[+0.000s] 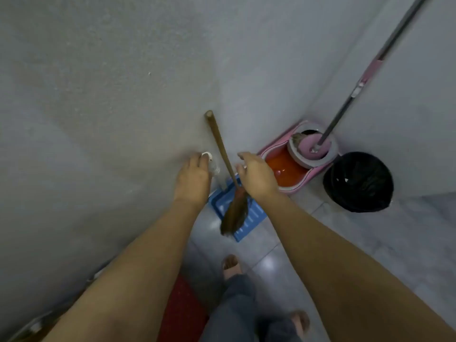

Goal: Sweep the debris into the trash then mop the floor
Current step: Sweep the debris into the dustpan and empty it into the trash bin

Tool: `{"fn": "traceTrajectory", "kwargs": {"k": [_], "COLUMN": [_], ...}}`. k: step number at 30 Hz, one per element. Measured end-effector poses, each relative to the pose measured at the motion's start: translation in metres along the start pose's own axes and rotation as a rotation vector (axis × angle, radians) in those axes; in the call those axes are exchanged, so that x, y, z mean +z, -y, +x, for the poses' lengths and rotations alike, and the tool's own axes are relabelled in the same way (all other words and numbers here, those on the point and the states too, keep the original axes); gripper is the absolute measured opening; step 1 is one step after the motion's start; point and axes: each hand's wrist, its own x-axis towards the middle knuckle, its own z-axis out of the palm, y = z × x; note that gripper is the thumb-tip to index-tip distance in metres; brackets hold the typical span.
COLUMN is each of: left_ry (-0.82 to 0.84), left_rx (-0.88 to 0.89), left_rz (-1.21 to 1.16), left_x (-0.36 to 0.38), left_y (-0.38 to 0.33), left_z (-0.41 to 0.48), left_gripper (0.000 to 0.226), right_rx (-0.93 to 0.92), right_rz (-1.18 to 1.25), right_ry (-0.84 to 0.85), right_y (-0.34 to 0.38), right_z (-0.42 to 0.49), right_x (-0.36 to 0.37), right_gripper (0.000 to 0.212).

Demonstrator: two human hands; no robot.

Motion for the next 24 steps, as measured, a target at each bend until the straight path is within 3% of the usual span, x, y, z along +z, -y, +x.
{"fn": "traceTrajectory", "kwargs": {"k": [4,13,16,19,24], "left_ry": [0.007,-0.015,0.068,0.251,0.388], "left_rx": [-0.016,-0.009,0.011,0.056,0.111], "left_rz": [-0.068,-0.075,-0.100,-0.126,-0.119], "left_x": [0.012,0.024,0.027,0.030,0.036], "left_y": [0.010,0.018,0.017,0.015,-0.003], "left_z": [0.014,0.026,0.032,0.040,0.034], "left_gripper": [0.046,0.048,0.042,0.035,0.026], "right_rx": [-0.032,-0.076,-0.001,0.130,0.374], "right_rz": [0.041,0.061,0.125,0.252,0.624], "right_ry": [-0.023,-0.074,-0.081,-0.055,0.027], "right_y": [0.021,0.022,0.009,-0.007,-0.032], "right_z": [0.036,0.062,0.050,0.037,0.008], "right_x": [0.016,0.038,0.039,0.038,0.025], "right_gripper": [0.041,0.020,0.019,0.020,0.017]}}
